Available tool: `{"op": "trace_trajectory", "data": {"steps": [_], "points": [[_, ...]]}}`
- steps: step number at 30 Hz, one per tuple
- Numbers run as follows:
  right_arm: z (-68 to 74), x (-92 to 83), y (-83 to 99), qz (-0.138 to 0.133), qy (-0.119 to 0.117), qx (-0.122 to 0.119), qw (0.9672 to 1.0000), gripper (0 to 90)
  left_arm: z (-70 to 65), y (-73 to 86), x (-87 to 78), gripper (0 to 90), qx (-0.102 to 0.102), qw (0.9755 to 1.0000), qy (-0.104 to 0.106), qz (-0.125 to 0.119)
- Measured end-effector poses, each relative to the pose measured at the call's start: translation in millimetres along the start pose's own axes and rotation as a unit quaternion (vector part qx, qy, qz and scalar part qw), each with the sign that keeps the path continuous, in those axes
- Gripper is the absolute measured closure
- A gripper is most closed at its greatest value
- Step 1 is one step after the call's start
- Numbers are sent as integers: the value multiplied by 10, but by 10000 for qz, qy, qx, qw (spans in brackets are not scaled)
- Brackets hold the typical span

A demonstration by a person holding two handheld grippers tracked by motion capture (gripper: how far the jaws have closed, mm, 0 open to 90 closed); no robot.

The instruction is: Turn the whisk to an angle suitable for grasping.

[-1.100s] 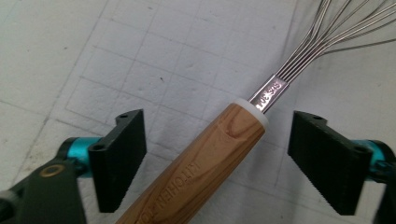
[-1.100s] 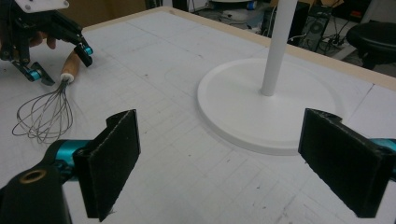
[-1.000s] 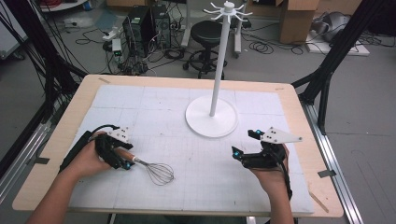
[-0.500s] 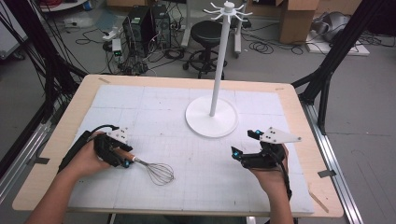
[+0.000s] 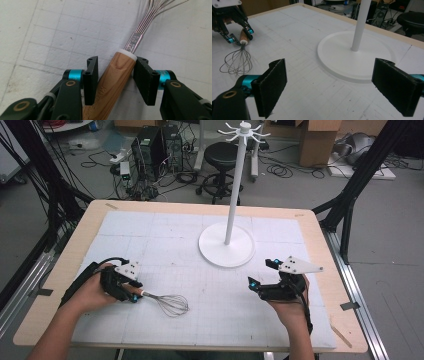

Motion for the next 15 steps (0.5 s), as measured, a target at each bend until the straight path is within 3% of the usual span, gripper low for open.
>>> {"op": "trace_trajectory", "data": {"steps": [4, 9, 15], "points": [[-1, -3, -1, -4, 3, -6, 10000, 115, -39, -22, 3, 598, 97, 9999, 92, -13], [4, -9, -6, -8, 21, 6, 10000, 115, -80, -69, 23, 652, 207, 9998, 8, -77], [4, -13, -12, -20, 17, -11, 10000, 115, -84, -133, 71, 694, 157, 9996, 20, -228]]}}
Point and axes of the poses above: each handheld gripper's, and its own axes: x roughly forward along the jaws, y roughly out of its underside, z roughly to its left, the point moved 3 cm from there along x, roughly forward along the jaws, and after that the axes turned 7 degrees about -y, right-handed, at the moved point
